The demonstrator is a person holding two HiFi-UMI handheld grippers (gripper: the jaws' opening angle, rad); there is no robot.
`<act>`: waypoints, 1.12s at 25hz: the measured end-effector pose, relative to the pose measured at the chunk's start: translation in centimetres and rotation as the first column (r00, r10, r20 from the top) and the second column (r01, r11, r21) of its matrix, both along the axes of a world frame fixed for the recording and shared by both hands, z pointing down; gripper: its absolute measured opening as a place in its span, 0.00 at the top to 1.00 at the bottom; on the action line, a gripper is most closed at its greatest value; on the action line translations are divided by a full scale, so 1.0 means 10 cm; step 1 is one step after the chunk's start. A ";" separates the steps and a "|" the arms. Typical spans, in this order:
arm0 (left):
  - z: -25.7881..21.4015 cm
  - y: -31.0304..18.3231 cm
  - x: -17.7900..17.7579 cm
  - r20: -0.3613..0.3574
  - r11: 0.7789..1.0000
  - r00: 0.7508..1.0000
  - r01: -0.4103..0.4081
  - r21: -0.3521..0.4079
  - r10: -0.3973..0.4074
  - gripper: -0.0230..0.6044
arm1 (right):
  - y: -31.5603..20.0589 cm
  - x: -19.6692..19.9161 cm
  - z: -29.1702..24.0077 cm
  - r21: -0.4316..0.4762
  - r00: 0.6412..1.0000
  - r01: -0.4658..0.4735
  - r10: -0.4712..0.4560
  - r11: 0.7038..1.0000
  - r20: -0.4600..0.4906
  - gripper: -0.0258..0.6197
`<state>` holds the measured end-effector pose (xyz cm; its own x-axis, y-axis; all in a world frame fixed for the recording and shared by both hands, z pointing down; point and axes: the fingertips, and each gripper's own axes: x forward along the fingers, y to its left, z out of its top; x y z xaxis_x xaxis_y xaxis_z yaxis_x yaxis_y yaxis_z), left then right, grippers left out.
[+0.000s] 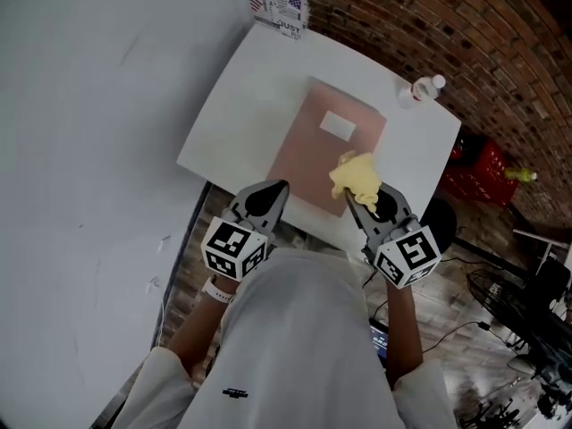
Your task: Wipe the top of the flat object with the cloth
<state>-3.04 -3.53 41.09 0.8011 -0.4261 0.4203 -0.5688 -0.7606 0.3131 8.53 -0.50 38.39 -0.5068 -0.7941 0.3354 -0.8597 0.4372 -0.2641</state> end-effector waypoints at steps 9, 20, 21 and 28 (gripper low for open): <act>-0.87 -0.17 0.11 -0.110 0.986 0.993 -0.015 0.165 0.033 0.94 | 0.29 0.63 -0.76 0.183 0.969 -0.233 0.243 0.955 -0.039 0.80; -1.45 -0.34 0.12 -0.175 0.961 0.984 0.045 0.274 0.004 0.94 | 0.63 0.87 -1.07 0.270 0.929 -0.327 0.361 0.906 -0.086 0.81; -1.46 -0.35 0.13 -0.177 0.960 0.984 0.048 0.277 0.002 0.94 | 0.65 0.86 -1.07 0.273 0.928 -0.327 0.362 0.905 -0.088 0.81; -1.43 -0.27 0.17 -0.201 0.963 0.980 0.067 0.261 -0.014 0.94 | 0.52 0.66 -0.94 0.289 0.954 -0.227 0.272 0.930 -0.124 0.81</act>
<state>-1.38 -6.24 26.77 0.8357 -0.5348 0.1249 -0.5490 -0.8086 0.2114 15.09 4.68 29.02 -0.2383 -0.9592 0.1519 -0.9710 0.2384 -0.0179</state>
